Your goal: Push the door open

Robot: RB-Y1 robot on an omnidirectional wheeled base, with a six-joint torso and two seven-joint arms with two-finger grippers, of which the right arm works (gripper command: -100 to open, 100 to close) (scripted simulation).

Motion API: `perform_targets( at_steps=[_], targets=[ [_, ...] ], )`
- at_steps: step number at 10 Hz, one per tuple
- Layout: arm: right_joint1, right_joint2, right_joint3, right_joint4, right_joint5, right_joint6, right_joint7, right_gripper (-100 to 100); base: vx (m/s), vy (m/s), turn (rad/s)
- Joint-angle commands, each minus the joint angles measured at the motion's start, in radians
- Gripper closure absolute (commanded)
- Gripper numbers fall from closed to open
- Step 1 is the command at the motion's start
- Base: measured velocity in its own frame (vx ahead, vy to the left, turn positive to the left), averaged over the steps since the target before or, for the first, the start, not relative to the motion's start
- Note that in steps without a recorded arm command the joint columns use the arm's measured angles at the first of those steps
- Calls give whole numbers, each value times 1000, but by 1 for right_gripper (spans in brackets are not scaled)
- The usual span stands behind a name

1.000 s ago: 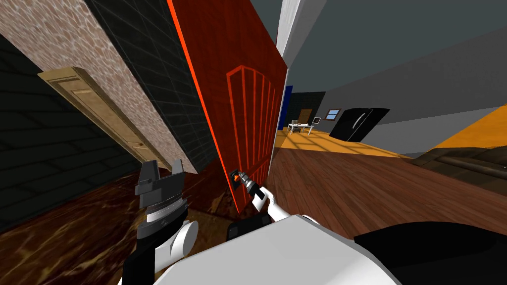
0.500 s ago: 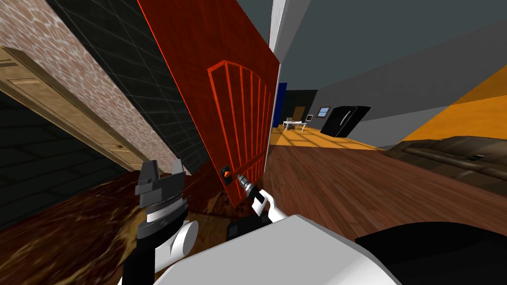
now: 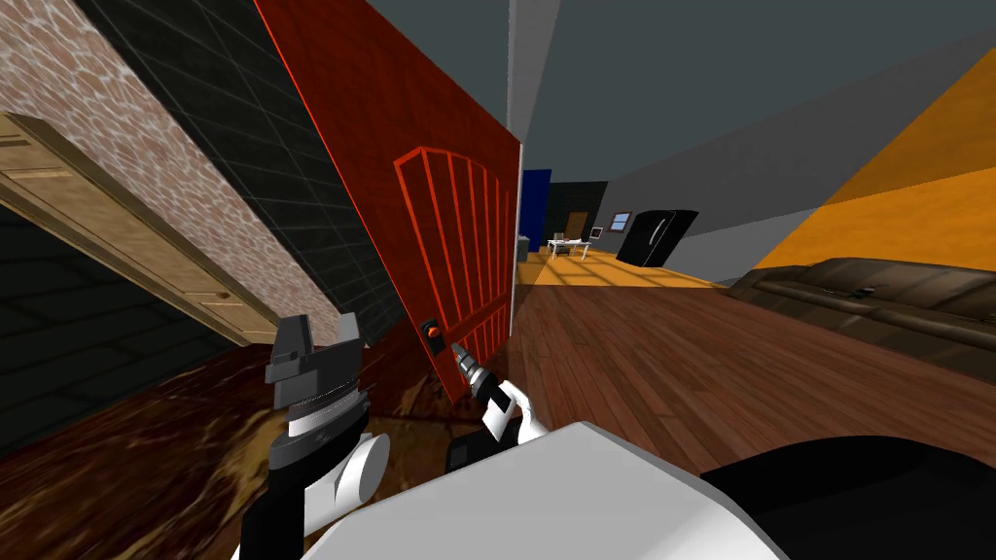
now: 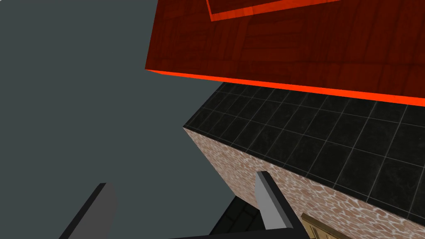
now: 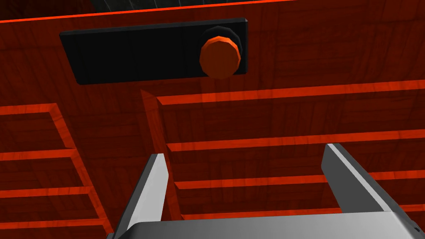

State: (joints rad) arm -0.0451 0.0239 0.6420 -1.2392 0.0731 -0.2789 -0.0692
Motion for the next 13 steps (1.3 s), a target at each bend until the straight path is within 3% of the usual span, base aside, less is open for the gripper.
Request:
perform_targets(
  at_steps=[1, 2, 5, 7, 10, 11, 12, 13],
  targets=[
    [0, 0, 0, 0, 0, 0, 0, -100, -44, -21, -3],
    [-3, -30, -5, 6, 0, -4, 1, -100, 86, 77, 42],
    [-10, -49, -14, 19, -1, -12, 3, -100, 164, 145, 20],
    [-17, -38, -23, 30, -2, -20, 5, -100, 203, 174, 25],
    [-24, 12, -33, 43, -3, -28, 7, -100, 178, 151, 26],
    [-25, 0, -31, 45, -3, -29, 6, -100, 61, 73, -5],
    [-25, 0, -31, 45, -3, -29, 6, 100, -3, -10, -6],
    [-25, 0, -31, 45, -3, -29, 6, 100, -26, -31, 8]
  ],
)
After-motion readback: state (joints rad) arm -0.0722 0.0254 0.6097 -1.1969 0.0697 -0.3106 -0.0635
